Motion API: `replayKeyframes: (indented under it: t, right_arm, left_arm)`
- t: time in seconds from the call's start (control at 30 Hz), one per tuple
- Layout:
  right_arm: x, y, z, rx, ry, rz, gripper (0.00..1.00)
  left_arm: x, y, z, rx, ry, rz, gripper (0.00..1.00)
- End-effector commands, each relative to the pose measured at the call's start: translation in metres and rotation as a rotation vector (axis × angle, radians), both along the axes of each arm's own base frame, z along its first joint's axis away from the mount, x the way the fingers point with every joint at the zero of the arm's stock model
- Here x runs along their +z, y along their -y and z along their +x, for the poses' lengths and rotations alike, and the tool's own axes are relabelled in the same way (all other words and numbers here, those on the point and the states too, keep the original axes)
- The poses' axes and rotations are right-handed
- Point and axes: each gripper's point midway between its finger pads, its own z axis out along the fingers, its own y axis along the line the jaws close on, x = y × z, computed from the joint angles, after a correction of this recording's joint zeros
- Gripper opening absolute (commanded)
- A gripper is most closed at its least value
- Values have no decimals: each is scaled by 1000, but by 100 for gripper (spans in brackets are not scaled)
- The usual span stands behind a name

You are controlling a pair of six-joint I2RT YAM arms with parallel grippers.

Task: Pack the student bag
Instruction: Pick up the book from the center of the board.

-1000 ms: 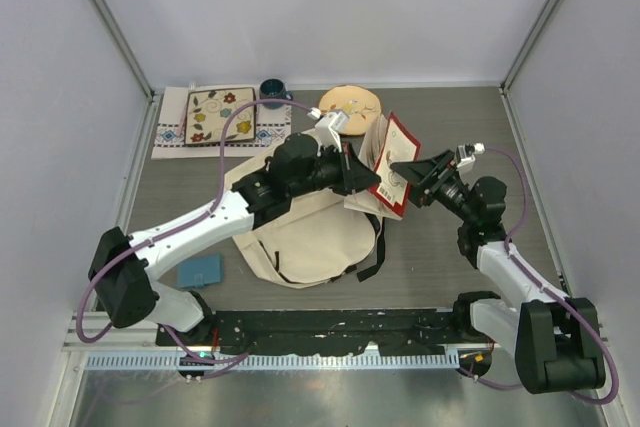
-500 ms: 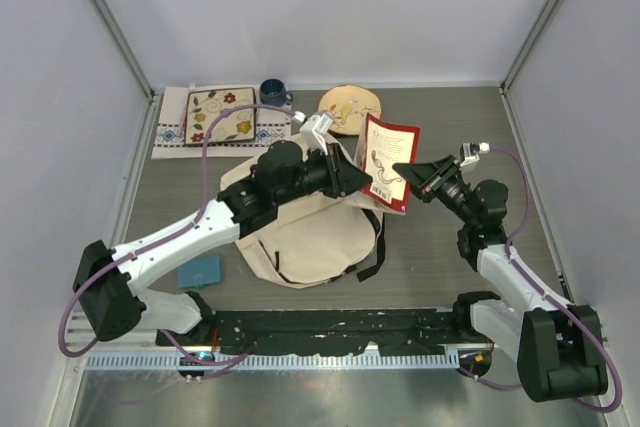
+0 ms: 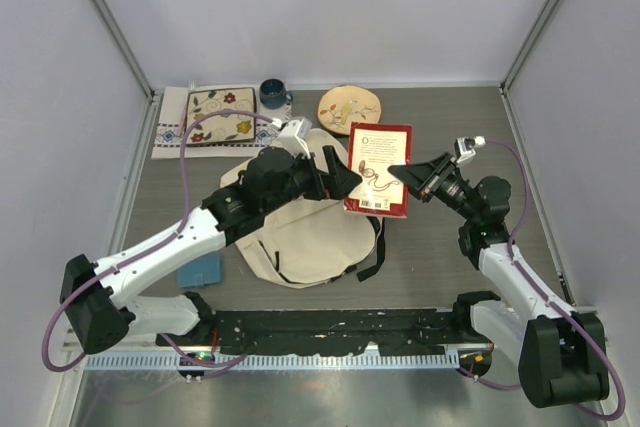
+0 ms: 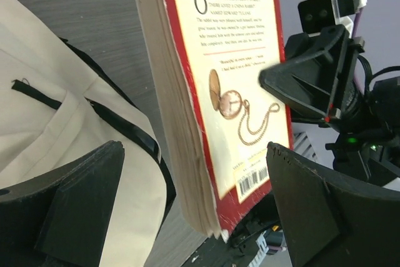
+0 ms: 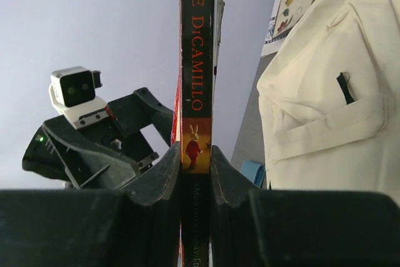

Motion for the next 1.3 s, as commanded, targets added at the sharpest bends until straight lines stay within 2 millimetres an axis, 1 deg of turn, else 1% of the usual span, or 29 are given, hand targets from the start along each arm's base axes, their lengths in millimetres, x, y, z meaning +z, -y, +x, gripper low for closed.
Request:
replayKeyframes:
  t: [0.0,0.03,0.07,0.1,0.13,0.2,0.27,0.33,0.37,0.4,0.43,0.47,0.5,0.53,0.57,0.6,0.8,0.83,0.9,0.93,1.0,1.03,1.1,1.13,1.17,1.2,1.23,1.27]
  right_arm:
    - [52,-9,-19,100,180,9,1]
    - [53,-10,-22,115,181,12,1]
    - [58,-11,-23,124,190,14,1]
    - [59,-12,-26,145,197,11,1]
    - [62,-13,-28,157,204,13,1]
    - [61,-14,-30,172,206,10,1]
    - [60,-16,-34,195,216,3,1]
    - [59,-18,-37,220,224,-3,1]
    - [58,-18,-37,229,224,-6,1]
    - [57,-19,-38,241,225,-8,1]
    - [55,-20,-39,250,231,-9,1]
    - [55,-21,-41,265,230,-7,1]
    - [55,-22,-42,272,234,-5,1]
    - [55,-22,-42,277,240,-6,1]
    - [54,-23,-43,286,240,-7,1]
    - [55,-24,-44,297,244,-8,1]
    - [58,-26,-48,323,257,13,1]
    - [61,-27,-50,332,273,14,1]
    - [59,-28,-50,343,267,13,1]
    - [58,-28,-49,343,267,11,1]
    - [55,-29,-47,342,254,11,1]
    - [53,-29,-45,342,250,9,1]
    - [49,-29,-40,333,226,8,1]
    - [47,-29,-37,321,225,-3,4]
    - [45,-28,-33,309,218,-11,9]
    - [39,-28,-28,294,172,-17,16]
    - [36,-27,-22,259,187,-45,38]
    - [33,-26,-18,233,181,-65,49]
  left_arm:
    - [17,-4,17,38,42,-12,100]
    - [19,-1,16,16,41,-21,100]
    - [26,3,19,8,52,-44,100]
    - [23,5,24,7,44,-49,100]
    - [27,10,22,-23,41,-67,99]
    - [32,15,25,-40,55,-96,100]
    - [40,20,24,-74,70,-131,100]
    - [40,21,25,-86,64,-152,100]
    - [47,23,22,-111,78,-181,100]
    - [50,21,23,-110,83,-199,100]
    - [47,20,22,-117,81,-207,100]
    - [55,20,22,-124,92,-240,99]
    - [55,20,21,-143,92,-253,100]
    - [53,19,20,-150,86,-261,99]
    - [59,18,20,-158,98,-289,100]
    - [59,20,16,-187,93,-300,100]
    - [50,25,15,-227,63,-325,99]
    - [51,26,13,-239,66,-337,95]
    - [52,27,12,-254,62,-351,88]
    - [54,28,11,-263,66,-358,75]
    - [55,28,11,-264,66,-363,58]
    - [54,28,11,-264,64,-362,41]
    - [54,27,9,-263,66,-359,23]
    - [52,25,10,-251,62,-353,8]
    - [50,24,11,-243,58,-346,1]
    - [48,19,11,-224,56,-332,0]
    - [46,16,11,-208,55,-324,0]
    - [44,10,16,-158,57,-316,0]
